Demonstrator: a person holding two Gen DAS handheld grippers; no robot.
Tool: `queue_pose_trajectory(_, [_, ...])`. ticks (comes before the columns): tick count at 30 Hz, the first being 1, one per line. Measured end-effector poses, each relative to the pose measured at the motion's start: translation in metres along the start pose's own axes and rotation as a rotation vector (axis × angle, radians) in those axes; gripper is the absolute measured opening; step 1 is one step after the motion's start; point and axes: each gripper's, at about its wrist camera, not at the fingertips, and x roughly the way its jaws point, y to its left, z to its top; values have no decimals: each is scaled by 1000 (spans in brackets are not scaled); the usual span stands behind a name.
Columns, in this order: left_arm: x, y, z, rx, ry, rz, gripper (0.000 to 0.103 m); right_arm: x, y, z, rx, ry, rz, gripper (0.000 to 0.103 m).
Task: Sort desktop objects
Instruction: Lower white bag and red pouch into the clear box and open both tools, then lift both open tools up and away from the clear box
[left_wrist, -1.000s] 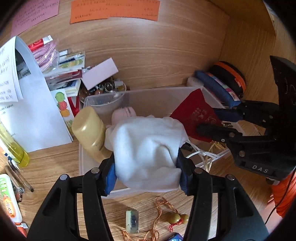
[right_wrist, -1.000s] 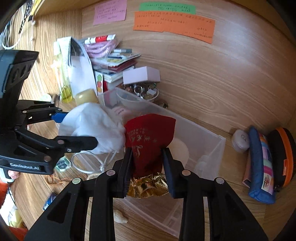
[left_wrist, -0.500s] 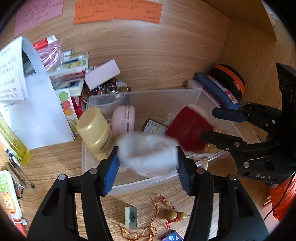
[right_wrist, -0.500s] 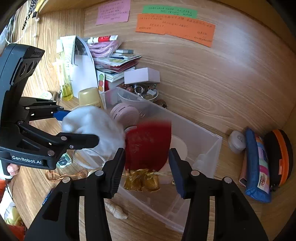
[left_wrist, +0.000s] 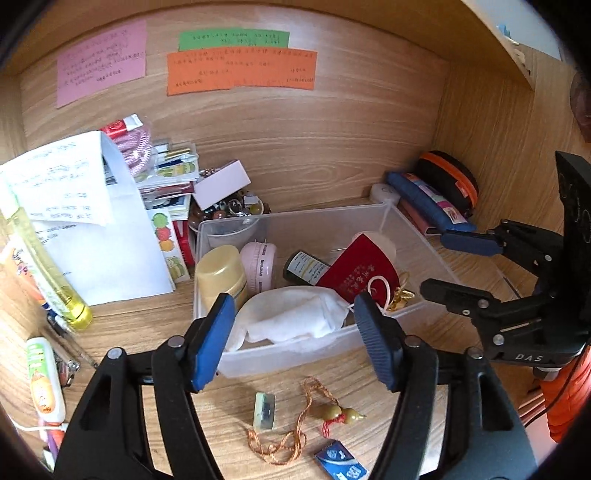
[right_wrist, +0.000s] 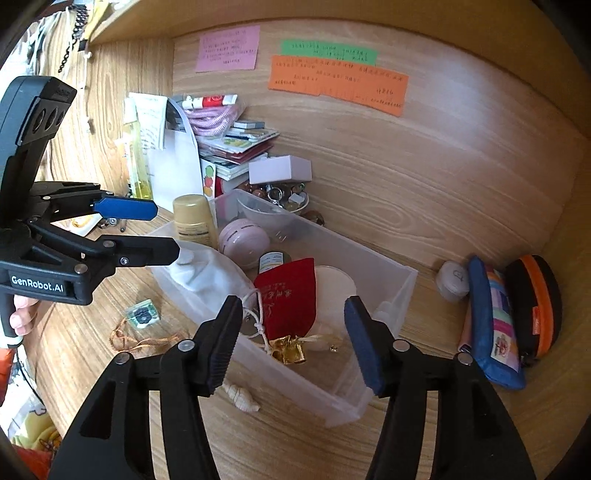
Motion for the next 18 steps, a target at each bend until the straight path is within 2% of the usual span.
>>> queue_pose_trajectory(4, [-10, 0, -9, 4, -4, 24, 72, -13, 4, -4, 1, -15, 3, 54])
queue_pose_trajectory(6, [-14, 1, -14, 0, -1, 35, 78, -18, 5, -8, 2, -19, 5, 54])
queue_pose_trajectory(8, [-16, 2, -21, -3, 1, 49, 79, -23, 8, -13, 5, -17, 10, 57])
queue_pose_trajectory(11, [-17, 5, -33, -11, 19, 60, 79, -27, 11, -21, 7, -18, 7, 63])
queue_pose_trajectory(18, [-9, 11, -60, -12, 62, 95, 79, -23, 20, -41, 14, 19, 36, 63])
